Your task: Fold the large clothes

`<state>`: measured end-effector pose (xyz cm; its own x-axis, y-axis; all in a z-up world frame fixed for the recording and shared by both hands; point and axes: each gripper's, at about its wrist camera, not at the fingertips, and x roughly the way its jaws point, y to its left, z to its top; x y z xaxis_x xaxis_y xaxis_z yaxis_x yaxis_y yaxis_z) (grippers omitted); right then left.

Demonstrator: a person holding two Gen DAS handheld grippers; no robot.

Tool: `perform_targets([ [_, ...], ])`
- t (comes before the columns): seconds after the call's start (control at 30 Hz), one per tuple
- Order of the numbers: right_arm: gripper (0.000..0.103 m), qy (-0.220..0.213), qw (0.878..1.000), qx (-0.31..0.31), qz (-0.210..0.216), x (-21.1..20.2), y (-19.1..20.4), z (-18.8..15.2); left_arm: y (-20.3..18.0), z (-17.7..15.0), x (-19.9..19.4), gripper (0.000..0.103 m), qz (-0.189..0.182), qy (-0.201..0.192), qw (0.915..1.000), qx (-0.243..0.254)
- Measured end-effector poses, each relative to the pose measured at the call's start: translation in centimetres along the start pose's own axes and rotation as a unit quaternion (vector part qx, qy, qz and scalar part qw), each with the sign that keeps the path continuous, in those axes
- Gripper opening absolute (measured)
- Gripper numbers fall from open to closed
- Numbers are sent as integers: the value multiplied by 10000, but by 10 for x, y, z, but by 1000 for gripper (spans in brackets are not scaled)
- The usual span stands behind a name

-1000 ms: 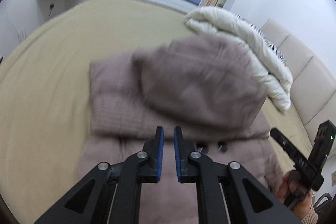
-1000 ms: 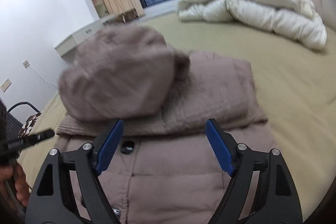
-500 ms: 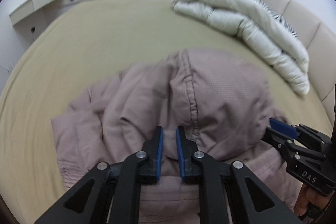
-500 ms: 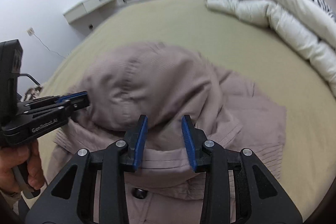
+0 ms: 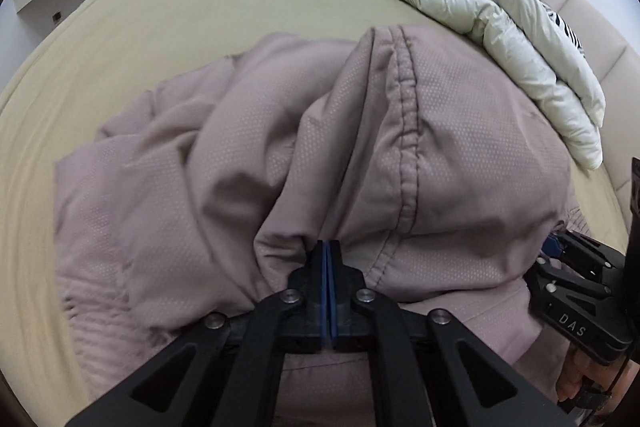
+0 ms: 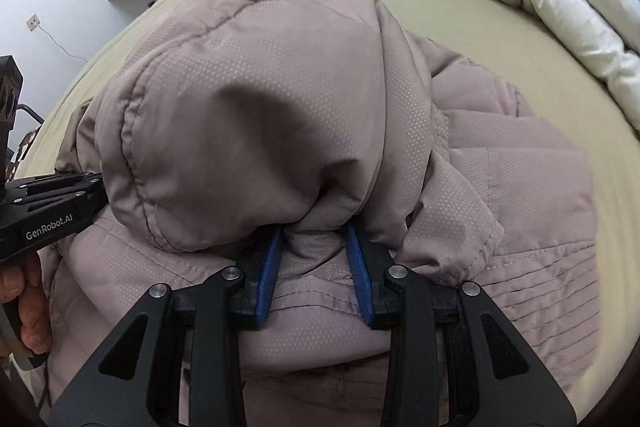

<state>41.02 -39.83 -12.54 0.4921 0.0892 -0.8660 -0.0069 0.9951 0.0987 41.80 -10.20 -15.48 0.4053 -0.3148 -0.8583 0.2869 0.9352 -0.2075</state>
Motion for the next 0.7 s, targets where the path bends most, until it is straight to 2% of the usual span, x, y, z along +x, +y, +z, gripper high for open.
perform_targets([
  [0.03,26,-93,9999,-12,-49,-15,2,6,-4,0,-15,4,16,-178,9998,52],
  [0.13,26,-795,9968,-44,59,-62,4,23,-17,6,-60,4,106,-848,9958,317],
  [0.2,26,-921,9957,-20,136,-69,5,40,-28,19,-71,4,140,-1076,9931,452],
  [0.27,26,-912,9958,-76,45,-61,8,55,-39,35,-65,4,255,-1153,9910,638],
  [0.33,26,-622,9980,-130,78,-37,9,68,-47,53,-40,4,166,-845,9941,666],
  [0.47,23,89,9999,-74,-38,22,9,59,-42,66,25,4,246,-56,9984,505],
  [0.6,23,-157,9992,-317,-175,44,8,40,-30,56,53,5,104,13,9989,450],
  [0.7,23,-120,9990,-382,-200,50,7,40,-24,49,51,5,94,11,9988,476],
])
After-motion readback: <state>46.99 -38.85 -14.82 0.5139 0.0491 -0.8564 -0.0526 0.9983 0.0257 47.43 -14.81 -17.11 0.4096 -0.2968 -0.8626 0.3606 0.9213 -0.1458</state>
